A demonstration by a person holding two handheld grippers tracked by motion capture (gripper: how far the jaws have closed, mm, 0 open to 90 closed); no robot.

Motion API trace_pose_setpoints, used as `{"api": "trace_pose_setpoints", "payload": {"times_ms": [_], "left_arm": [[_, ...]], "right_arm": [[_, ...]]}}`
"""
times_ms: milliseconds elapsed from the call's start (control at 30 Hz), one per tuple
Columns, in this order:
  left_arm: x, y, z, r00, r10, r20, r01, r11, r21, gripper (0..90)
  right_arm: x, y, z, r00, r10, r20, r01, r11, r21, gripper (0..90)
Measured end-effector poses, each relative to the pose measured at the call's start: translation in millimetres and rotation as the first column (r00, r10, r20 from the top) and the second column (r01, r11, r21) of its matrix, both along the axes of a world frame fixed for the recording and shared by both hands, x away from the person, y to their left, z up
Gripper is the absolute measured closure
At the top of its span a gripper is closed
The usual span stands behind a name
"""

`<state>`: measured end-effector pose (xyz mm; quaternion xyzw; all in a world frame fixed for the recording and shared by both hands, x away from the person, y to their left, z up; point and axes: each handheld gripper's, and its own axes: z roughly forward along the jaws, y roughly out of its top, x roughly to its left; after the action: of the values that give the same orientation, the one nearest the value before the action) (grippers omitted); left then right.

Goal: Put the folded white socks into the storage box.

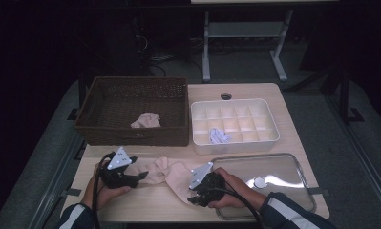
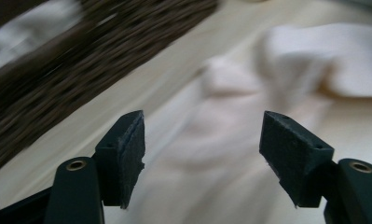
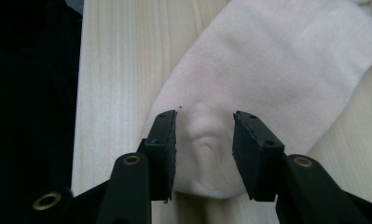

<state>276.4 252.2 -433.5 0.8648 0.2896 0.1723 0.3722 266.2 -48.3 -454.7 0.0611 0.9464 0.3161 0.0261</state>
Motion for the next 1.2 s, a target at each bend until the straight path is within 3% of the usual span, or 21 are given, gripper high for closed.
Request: {"api": "trace_pose_setpoints", "payload": {"times_ms": [67,100,167,333,400,500,533,600,700,767,867,1000,1133,1200], "left_arm": [[-2.8,-16.7,-2.2,0.9979,-0.064,-0.008,0.065,0.9978,0.014,30.8],[-3.1,-26.5,-4.8,0.9965,-0.084,-0.009,0.084,0.9953,0.048,30.7],[-1.3,-37.2,-9.6,0.9964,-0.081,-0.025,0.083,0.9923,0.092,31.4],[5.8,-50.1,-19.3,0.9928,-0.107,-0.053,0.113,0.9874,0.111,36.7],[8.3,-53.2,-19.5,0.9908,-0.122,-0.057,0.128,0.9852,0.113,49.6],[11.8,-57.2,-21.5,0.9924,-0.114,-0.046,0.120,0.9802,0.158,68.6],[13.0,-57.0,-22.3,0.9930,-0.109,-0.044,0.115,0.9798,0.164,70.2],[14.6,-54.5,-22.8,0.9954,-0.089,-0.035,0.094,0.9815,0.167,78.7],[16.8,-48.5,-19.6,0.9978,-0.064,-0.014,0.066,0.9888,0.134,85.6],[17.5,-46.6,-17.5,0.9981,-0.059,-0.016,0.060,0.9915,0.116,83.3],[16.4,-46.7,-13.9,0.9963,-0.086,-0.005,0.086,0.9932,0.079,62.7],[13.5,-47.0,-8.2,0.9945,-0.104,0.007,0.104,0.9934,0.049,46.7],[8.8,-40.9,0.4,0.9936,-0.109,0.032,0.108,0.9936,0.033,41.9],[6.4,-37.3,2.9,0.9919,-0.126,0.011,0.126,0.9920,0.000,41.2]], "right_arm": [[-0.9,-0.6,-1.1,1.0000,0.008,-0.004,-0.008,1.000,-0.008,60.7],[-1.2,-0.9,-1.1,1.0000,0.005,-0.003,-0.005,1.000,-0.007,60.7],[-1.7,-1.6,-1.2,1.0000,0.003,-0.003,-0.003,1.000,-0.007,60.8],[-1.4,-3.4,-1.2,0.9999,0.007,-0.012,-0.007,1.000,-0.008,61.0],[-0.7,-3.6,-1.2,0.9998,0.007,-0.018,-0.007,1.000,-0.009,60.9],[0.3,-3.8,-1.2,0.9997,0.012,-0.022,-0.012,1.000,-0.010,60.7],[0.4,-3.9,-1.2,0.9997,0.013,-0.021,-0.013,1.000,-0.010,60.6],[0.4,-3.6,-1.4,0.9997,0.017,-0.020,-0.017,1.000,-0.008,60.2],[0.0,-3.0,-1.3,0.9997,0.018,-0.018,-0.019,1.000,-0.012,60.0],[-0.1,-2.8,-1.4,0.9997,0.020,-0.017,-0.020,1.000,-0.011,59.8],[-0.3,-2.1,-1.0,0.9996,0.026,-0.010,-0.026,0.999,-0.018,59.6],[0.1,-2.4,-0.5,0.9996,0.026,-0.010,-0.027,0.999,-0.023,58.6],[0.1,-3.4,-0.3,0.9995,0.029,-0.011,-0.030,0.999,-0.026,58.5],[0.2,-4.0,-0.2,0.9994,0.033,-0.011,-0.033,0.999,-0.027,58.4]]}}
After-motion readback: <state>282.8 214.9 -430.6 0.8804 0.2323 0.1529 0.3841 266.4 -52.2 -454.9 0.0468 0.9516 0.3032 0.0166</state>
